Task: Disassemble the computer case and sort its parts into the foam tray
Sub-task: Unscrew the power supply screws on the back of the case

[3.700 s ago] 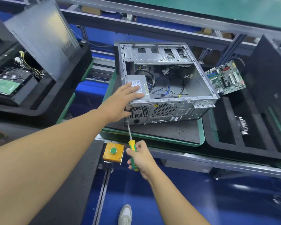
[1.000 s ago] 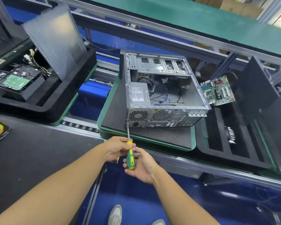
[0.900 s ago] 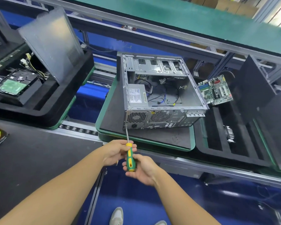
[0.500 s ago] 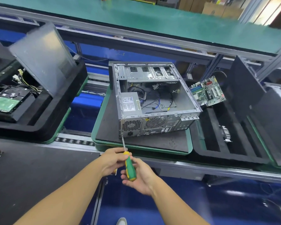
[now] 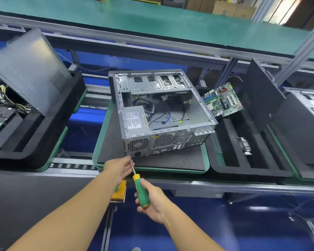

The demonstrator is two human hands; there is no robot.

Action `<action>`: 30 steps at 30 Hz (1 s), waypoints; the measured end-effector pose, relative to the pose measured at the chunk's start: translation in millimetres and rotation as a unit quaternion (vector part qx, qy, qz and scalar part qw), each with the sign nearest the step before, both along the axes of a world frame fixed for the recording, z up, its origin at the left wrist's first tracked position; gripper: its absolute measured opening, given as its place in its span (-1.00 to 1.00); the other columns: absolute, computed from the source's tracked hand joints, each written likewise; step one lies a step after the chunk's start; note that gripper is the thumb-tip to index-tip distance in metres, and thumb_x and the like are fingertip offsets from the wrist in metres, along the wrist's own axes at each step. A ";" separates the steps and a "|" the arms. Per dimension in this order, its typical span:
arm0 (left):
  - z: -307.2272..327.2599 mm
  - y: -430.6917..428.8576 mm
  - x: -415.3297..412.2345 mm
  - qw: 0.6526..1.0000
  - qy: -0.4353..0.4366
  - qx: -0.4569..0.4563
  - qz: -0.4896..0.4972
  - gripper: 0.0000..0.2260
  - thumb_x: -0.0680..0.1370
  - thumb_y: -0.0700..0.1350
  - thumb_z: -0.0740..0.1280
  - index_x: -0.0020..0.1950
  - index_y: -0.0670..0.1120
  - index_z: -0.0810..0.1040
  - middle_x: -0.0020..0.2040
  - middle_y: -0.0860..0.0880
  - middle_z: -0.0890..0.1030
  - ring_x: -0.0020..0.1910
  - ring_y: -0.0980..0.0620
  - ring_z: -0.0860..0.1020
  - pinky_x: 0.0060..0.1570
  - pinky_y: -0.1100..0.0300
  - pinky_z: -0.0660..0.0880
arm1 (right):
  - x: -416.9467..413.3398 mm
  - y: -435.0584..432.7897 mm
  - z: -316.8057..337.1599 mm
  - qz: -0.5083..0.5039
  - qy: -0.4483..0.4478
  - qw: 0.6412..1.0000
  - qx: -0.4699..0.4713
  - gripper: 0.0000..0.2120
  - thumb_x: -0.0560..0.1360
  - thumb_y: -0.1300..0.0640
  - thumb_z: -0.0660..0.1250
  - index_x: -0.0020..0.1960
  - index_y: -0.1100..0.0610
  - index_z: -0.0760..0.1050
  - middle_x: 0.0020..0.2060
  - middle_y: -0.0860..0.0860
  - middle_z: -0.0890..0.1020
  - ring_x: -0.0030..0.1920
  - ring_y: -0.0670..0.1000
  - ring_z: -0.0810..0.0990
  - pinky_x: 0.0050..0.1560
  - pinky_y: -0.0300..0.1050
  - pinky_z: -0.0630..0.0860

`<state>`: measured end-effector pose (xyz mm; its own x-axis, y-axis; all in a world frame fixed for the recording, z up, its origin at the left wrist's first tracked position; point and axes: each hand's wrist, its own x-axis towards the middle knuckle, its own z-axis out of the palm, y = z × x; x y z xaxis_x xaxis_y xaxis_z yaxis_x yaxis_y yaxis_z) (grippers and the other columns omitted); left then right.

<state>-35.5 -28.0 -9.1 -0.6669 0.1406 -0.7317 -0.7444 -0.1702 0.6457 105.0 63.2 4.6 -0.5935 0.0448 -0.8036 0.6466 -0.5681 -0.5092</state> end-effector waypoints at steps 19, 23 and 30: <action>-1.6 28.2 25.8 0.986 0.014 -0.138 -0.088 -0.76 0.63 -0.09 0.11 -0.24 -0.06 0.33 -0.48 -0.01 0.27 -0.50 0.00 0.24 -0.44 0.17 0.25 | 26.3 62.3 -2.0 -0.030 0.073 0.995 0.069 -0.90 0.52 0.08 0.23 -0.01 0.10 0.41 -0.34 0.01 0.54 -0.45 -0.02 0.42 -0.48 -0.22 0.29; 14.1 79.0 48.5 0.941 0.077 -0.125 -0.307 -0.72 0.63 -0.11 0.19 -0.27 -0.13 0.45 -0.50 -0.02 0.38 -0.56 0.00 0.36 -0.48 0.23 0.34 | 32.9 115.2 4.2 -0.196 0.094 0.974 0.068 -0.91 0.58 0.10 0.21 -0.07 0.11 0.37 -0.40 0.00 0.49 -0.49 -0.02 0.36 -0.52 -0.21 0.24; 36.6 218.3 76.2 0.828 0.309 -0.157 -0.441 -0.90 0.55 -0.19 0.38 -0.12 -0.09 0.69 -0.31 0.02 0.68 -0.35 0.12 0.62 -0.28 0.21 0.55 | 69.8 230.2 19.8 -0.331 0.071 0.932 0.128 -0.93 0.58 0.11 0.21 -0.02 0.10 0.43 -0.39 -0.01 0.52 -0.49 -0.04 0.39 -0.52 -0.19 0.27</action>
<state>40.7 190.3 27.5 -0.6674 0.6393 -0.3820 -0.0010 0.5122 0.8589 174.8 293.4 24.3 -0.4674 0.6182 -0.6319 0.1140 -0.6667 -0.7366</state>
